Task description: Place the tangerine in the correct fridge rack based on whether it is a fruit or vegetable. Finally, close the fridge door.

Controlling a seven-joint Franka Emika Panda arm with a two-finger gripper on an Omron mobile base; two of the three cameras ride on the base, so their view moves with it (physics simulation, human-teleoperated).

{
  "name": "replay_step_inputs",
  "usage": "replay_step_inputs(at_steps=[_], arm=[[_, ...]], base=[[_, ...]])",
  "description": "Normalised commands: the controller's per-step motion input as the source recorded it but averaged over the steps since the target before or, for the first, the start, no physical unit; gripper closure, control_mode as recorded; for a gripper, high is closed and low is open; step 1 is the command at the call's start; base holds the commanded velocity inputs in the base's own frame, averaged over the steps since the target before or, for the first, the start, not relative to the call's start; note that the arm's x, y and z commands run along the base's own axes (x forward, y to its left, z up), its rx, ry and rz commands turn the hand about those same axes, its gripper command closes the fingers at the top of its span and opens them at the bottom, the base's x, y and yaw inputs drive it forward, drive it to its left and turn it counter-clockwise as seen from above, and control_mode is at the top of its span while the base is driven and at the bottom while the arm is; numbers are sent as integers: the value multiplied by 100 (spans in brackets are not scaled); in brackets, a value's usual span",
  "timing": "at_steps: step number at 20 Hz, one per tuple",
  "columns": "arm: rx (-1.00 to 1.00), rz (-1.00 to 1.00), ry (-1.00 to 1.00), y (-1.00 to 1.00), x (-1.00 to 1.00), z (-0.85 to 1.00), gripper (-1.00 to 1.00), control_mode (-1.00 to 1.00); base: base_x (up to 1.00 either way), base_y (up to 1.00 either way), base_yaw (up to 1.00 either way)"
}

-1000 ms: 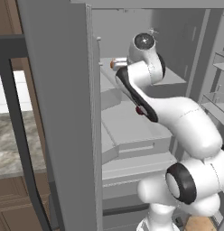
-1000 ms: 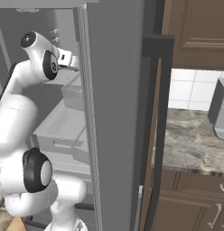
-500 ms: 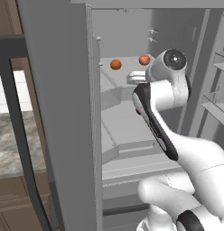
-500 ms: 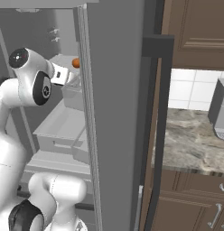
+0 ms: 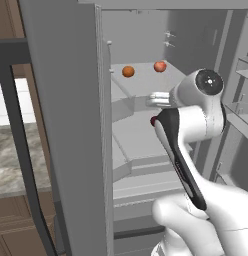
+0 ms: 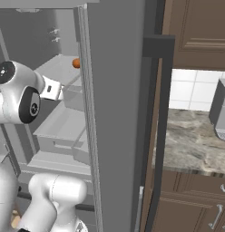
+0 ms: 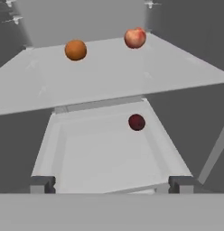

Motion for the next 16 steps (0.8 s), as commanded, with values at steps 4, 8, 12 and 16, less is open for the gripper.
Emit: replay_step_inputs(at_steps=[4, 8, 12, 16], arm=[[0, 0, 3, 0, 0, 0, -100, -100], [0, 0, 0, 0, -6, 0, -100, 100], [0, 0, 0, 0, 0, 0, -100, 100], [0, 0, 0, 0, 0, 0, -100, 100]], base=[[0, 0, 0], [-37, 3, 0], [-81, 22, 0], [-51, 23, 0]])
